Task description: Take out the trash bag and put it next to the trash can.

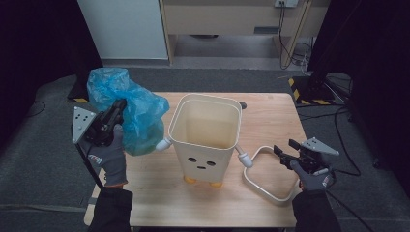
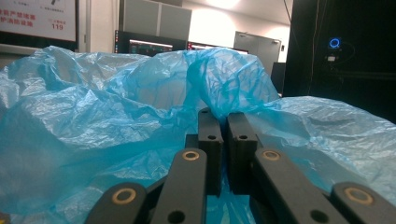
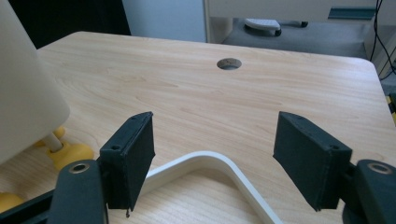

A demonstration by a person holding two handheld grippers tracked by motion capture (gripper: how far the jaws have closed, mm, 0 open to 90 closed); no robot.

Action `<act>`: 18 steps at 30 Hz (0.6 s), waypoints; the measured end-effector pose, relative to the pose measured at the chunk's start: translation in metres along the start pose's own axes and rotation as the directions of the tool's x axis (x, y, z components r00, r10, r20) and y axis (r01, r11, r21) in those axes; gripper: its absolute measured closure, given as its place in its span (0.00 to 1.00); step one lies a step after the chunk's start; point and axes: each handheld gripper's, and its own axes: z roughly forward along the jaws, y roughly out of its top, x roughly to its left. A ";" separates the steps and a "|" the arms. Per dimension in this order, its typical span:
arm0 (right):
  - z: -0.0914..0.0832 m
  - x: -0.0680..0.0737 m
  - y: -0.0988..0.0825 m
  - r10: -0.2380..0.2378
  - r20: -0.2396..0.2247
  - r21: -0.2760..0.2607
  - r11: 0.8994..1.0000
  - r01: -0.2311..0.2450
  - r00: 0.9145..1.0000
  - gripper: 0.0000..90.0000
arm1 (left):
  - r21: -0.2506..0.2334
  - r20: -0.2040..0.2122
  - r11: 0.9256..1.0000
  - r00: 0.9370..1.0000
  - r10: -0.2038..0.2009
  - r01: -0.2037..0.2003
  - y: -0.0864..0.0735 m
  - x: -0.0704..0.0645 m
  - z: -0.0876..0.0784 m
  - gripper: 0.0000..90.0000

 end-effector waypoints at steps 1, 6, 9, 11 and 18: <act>0.000 0.000 -0.001 0.002 0.000 0.000 1.000 -0.002 1.000 0.33 | 0.005 0.000 1.000 1.000 0.001 -0.001 -0.002 0.000 0.000 0.96; -0.002 -0.003 -0.007 0.009 -0.001 0.007 1.000 -0.009 1.000 0.33 | 0.032 -0.006 0.999 1.000 0.006 -0.006 -0.010 0.003 0.000 0.96; -0.004 -0.006 -0.011 0.008 0.004 0.019 1.000 -0.008 1.000 0.33 | 0.044 -0.011 0.999 1.000 0.005 -0.004 -0.014 0.005 0.000 0.96; -0.007 -0.009 -0.014 0.008 0.010 0.030 1.000 -0.008 1.000 0.33 | 0.061 -0.015 0.998 1.000 0.014 -0.013 -0.019 0.007 -0.001 0.95; -0.011 -0.016 -0.022 0.021 0.027 0.045 0.999 -0.023 0.999 0.32 | 0.097 -0.026 0.995 0.999 0.020 -0.018 -0.029 0.011 0.001 0.95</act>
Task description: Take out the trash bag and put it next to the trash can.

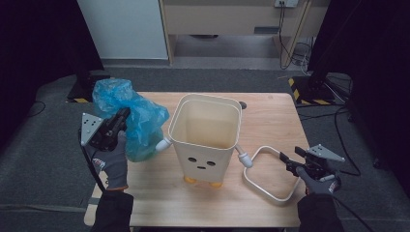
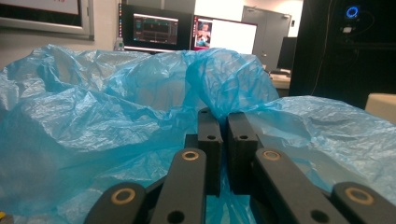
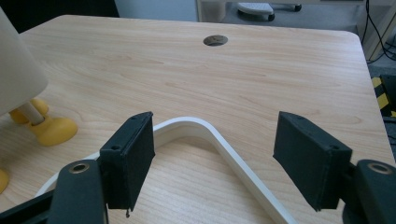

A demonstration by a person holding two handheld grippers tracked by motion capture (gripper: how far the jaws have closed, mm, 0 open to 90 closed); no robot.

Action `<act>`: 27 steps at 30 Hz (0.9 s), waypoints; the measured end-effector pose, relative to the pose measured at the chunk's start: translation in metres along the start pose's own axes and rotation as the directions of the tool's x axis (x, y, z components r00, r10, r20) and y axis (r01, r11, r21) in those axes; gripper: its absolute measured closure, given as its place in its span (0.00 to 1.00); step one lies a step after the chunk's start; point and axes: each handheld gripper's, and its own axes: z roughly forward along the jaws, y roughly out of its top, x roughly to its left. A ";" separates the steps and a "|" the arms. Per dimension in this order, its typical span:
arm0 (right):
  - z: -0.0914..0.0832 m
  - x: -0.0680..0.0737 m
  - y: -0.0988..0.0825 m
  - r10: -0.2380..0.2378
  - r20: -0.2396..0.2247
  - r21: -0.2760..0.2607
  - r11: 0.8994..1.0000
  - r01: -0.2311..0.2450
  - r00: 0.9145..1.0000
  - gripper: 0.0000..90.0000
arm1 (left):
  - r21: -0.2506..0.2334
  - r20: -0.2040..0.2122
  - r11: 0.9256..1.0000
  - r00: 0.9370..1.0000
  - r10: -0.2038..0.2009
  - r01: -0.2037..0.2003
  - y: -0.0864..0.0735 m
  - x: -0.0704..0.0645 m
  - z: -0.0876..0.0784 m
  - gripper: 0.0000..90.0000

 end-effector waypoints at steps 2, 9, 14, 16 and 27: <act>-0.001 -0.001 -0.002 0.003 0.002 0.000 1.000 -0.003 1.000 0.32 | 0.011 -0.005 1.000 1.000 0.003 -0.003 -0.004 0.001 0.001 0.95; 0.000 -0.003 -0.007 -0.021 0.026 0.021 1.000 0.020 0.999 0.32 | 0.060 -0.014 0.998 1.000 -0.005 0.005 -0.021 0.007 0.005 0.95; 0.001 -0.004 -0.009 -0.024 0.034 0.032 0.999 0.023 0.999 0.32 | 0.099 -0.018 0.995 1.000 0.003 -0.001 -0.030 0.010 0.007 0.94; 0.001 -0.005 -0.010 -0.021 0.034 0.032 0.999 0.020 0.999 0.32 | 0.107 -0.021 0.994 1.000 0.000 0.002 -0.033 0.011 0.008 0.94; 0.001 -0.005 -0.009 -0.019 0.034 0.032 0.999 0.018 0.999 0.31 | 0.119 -0.010 0.993 1.000 -0.012 0.013 -0.035 0.015 0.008 0.84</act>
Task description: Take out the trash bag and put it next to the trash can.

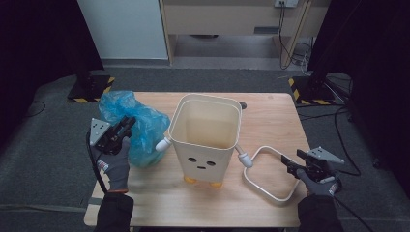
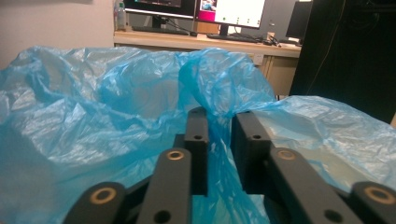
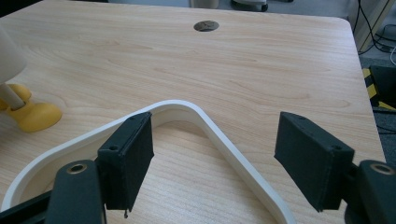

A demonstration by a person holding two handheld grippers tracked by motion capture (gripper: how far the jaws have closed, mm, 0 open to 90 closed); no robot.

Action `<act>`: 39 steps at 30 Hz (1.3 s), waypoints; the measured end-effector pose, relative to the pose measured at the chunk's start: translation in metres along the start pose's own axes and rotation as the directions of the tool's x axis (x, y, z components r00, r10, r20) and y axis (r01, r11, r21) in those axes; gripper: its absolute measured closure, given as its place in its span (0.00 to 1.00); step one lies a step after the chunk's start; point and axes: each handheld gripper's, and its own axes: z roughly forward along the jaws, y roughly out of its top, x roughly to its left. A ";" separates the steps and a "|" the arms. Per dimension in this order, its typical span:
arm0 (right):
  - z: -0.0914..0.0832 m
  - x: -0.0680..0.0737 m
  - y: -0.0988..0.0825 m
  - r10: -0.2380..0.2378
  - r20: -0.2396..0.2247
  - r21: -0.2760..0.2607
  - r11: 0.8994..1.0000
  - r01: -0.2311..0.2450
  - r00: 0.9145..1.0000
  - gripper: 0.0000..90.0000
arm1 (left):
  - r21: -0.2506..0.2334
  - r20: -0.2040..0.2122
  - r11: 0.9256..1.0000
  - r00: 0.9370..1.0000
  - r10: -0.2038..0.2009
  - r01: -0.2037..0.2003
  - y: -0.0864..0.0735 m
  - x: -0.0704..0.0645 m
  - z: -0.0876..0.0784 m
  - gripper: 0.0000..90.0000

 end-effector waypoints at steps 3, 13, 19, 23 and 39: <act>0.000 0.000 0.000 -0.001 0.002 0.003 1.000 0.001 1.000 0.31 | -0.002 0.013 1.000 1.000 -0.004 0.004 0.003 0.000 -0.002 0.77; 0.000 0.000 0.000 -0.001 0.004 0.009 1.000 0.001 1.000 0.31 | -0.012 0.023 1.000 1.000 0.014 -0.014 0.013 -0.002 -0.008 0.59; 0.000 -0.001 0.000 0.003 0.005 0.010 1.000 -0.003 1.000 0.30 | -0.026 0.041 0.999 0.999 0.026 -0.025 0.017 -0.007 -0.014 0.55; 0.000 -0.001 -0.001 0.003 0.007 0.009 1.000 -0.003 1.000 0.30 | -0.026 0.050 0.999 0.998 0.048 -0.047 0.021 -0.009 -0.018 0.54; 0.000 -0.001 -0.001 0.003 0.009 0.010 1.000 -0.003 1.000 0.30 | 0.004 0.060 0.997 0.995 0.074 -0.074 0.016 -0.008 -0.024 0.53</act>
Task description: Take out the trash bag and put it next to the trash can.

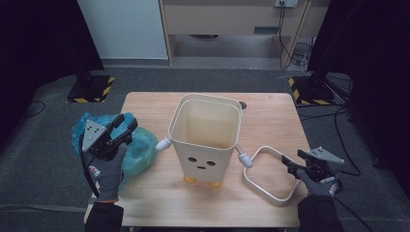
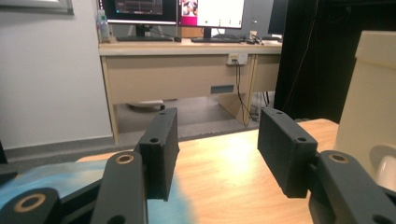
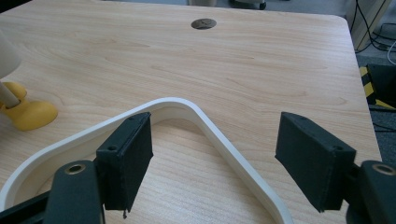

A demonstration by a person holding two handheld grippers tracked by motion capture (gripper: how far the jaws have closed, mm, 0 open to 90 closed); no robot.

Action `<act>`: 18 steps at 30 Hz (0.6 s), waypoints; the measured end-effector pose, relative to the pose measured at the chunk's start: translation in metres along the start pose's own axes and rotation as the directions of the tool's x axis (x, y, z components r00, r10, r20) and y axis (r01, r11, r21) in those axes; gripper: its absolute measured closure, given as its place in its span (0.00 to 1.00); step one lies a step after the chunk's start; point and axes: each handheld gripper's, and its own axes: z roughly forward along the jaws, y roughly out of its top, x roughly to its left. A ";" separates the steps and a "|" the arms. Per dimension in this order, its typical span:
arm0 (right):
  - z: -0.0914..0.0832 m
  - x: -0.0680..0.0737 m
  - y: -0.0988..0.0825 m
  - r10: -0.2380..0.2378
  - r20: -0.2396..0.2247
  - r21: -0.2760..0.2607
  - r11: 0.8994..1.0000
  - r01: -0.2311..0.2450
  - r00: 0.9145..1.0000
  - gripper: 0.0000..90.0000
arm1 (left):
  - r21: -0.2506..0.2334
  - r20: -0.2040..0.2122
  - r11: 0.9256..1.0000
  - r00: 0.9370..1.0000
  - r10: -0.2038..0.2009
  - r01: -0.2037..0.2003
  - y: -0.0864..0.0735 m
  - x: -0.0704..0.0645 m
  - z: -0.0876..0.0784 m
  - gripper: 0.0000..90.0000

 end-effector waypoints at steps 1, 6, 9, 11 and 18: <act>0.000 0.000 0.000 0.000 0.000 0.000 1.000 0.000 1.000 0.30 | -0.003 0.000 1.000 1.000 -0.010 0.010 -0.001 0.000 0.000 0.53; 0.000 -0.001 0.000 -0.002 0.001 -0.003 1.000 0.002 1.000 0.30 | 0.027 0.013 1.000 1.000 0.004 -0.004 -0.007 -0.002 -0.003 0.52; -0.001 -0.001 0.000 0.003 0.002 -0.006 1.000 -0.003 1.000 0.30 | 0.055 0.012 0.998 1.000 0.008 -0.009 -0.015 -0.001 -0.006 0.52; -0.001 -0.001 0.000 0.001 0.002 -0.005 1.000 -0.001 1.000 0.30 | 0.076 0.008 0.997 1.000 0.006 -0.007 -0.022 0.001 -0.008 0.52; -0.001 -0.001 0.000 0.000 0.005 -0.001 1.000 0.000 1.000 0.30 | 0.166 0.032 0.986 0.999 0.019 -0.024 -0.054 -0.003 -0.015 0.51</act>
